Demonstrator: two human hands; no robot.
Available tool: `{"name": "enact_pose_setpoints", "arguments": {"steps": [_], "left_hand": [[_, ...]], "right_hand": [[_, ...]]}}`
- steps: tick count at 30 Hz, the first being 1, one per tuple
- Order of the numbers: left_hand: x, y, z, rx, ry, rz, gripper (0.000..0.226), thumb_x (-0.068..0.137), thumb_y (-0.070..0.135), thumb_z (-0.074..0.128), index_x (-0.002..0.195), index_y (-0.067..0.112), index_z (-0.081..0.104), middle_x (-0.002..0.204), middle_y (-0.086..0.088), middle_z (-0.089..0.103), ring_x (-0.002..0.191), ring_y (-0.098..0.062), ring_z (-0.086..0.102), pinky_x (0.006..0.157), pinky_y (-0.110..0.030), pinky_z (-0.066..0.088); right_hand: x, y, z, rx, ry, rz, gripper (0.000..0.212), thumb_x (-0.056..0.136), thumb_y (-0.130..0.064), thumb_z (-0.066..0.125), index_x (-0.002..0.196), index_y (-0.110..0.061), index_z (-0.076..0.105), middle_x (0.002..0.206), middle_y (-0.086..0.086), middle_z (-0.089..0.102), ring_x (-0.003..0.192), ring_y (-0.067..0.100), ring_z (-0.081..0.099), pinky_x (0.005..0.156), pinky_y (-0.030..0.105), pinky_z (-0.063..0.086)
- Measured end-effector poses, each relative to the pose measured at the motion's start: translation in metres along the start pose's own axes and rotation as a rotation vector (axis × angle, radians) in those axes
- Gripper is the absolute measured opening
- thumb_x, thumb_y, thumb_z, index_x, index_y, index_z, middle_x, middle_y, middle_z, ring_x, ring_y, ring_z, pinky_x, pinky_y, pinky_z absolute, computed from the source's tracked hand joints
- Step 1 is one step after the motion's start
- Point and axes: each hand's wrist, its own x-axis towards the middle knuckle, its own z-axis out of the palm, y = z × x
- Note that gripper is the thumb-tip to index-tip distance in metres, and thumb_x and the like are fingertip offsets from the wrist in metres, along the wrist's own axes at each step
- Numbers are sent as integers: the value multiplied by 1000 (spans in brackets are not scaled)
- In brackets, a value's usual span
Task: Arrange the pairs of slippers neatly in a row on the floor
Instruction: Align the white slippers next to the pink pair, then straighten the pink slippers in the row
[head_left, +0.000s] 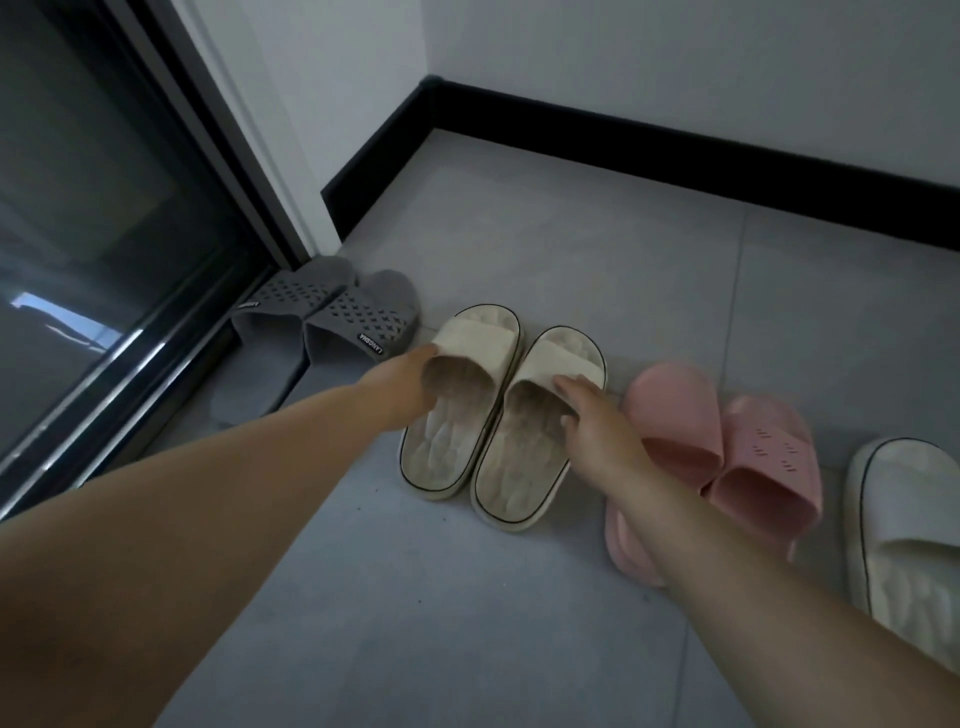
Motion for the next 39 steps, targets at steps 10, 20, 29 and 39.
{"name": "enact_pose_setpoints", "arguments": {"steps": [10,20,29,39], "left_hand": [[6,37,3,155,212,-9,57,83,20,55,134,12,33,131,-20,47,120,-39,44,96,-44,42],[11,197,93,258,-200,458,81,79,26,67,144,10,20,149,-16,31,135,-29,34,108,-27,26],[19,187,118,166,-120,449,59,82,14,64,136,15,40,144,-12,39,132,-27,38,109,-30,28],[22,189,121,160,-125,450,57,82,16,64,135,16,42,144,-9,40,132,-24,38,111,-31,28]], "right_hand": [[-54,12,-26,97,179,-54,52,83,-1,53,133,-11,44,142,12,41,133,27,35,111,32,24],[-102,148,-95,188,256,461,56,82,1,50,136,-11,36,128,20,53,114,36,51,94,39,41],[-101,171,-88,236,256,428,55,89,-7,46,139,-27,36,126,14,59,107,34,59,88,33,43],[-98,175,-89,255,300,374,53,87,-2,46,137,-20,40,130,10,56,115,31,55,94,37,42]]}}
